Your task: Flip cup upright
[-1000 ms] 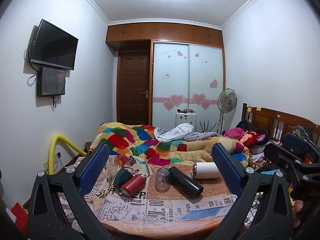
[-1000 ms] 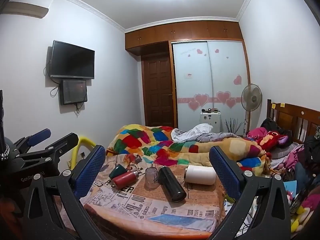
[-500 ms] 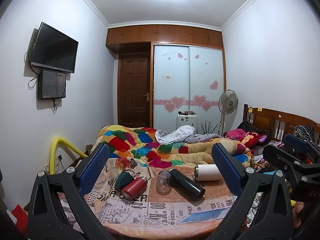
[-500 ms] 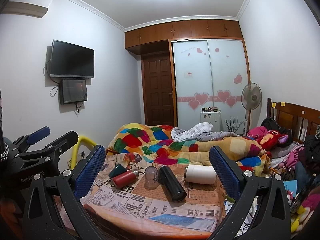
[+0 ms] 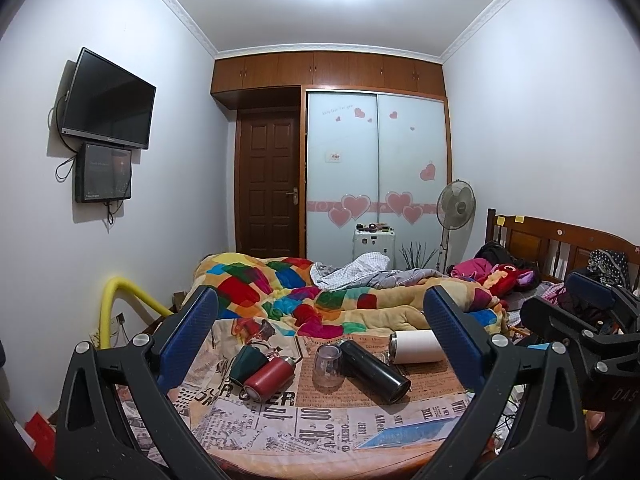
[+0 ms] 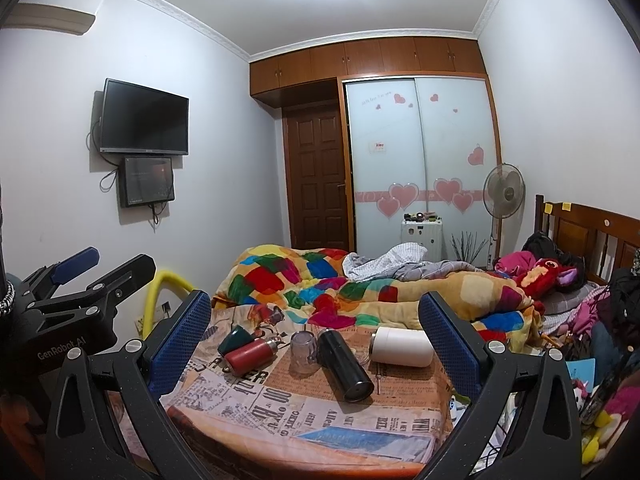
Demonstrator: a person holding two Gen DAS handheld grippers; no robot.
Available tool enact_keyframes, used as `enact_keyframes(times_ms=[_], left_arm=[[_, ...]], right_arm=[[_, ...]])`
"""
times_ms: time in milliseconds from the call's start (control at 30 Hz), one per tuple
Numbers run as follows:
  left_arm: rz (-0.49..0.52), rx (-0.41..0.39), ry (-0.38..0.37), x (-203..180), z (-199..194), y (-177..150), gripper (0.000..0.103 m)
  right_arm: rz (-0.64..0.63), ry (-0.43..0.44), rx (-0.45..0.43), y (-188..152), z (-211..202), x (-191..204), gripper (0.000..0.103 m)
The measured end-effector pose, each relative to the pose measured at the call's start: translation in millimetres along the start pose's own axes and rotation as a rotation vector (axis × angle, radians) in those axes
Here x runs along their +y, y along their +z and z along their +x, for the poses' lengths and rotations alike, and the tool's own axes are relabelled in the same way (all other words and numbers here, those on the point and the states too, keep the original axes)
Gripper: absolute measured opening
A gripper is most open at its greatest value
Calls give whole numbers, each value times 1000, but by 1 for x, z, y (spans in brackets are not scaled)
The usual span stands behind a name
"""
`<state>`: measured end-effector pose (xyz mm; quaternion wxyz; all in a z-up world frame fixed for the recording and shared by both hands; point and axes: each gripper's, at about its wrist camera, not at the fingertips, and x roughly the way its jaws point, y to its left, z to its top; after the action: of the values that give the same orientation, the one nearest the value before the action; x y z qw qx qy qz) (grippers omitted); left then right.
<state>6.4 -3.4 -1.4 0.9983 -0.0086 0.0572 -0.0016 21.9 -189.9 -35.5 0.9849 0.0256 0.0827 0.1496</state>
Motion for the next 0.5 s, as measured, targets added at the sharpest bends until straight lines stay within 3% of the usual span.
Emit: enact_keyframes(times_ms=[500], left_arm=[[4,-7,-1,1,0,3,103]], right_arm=[[-1,-1,1,0,1,0,103]])
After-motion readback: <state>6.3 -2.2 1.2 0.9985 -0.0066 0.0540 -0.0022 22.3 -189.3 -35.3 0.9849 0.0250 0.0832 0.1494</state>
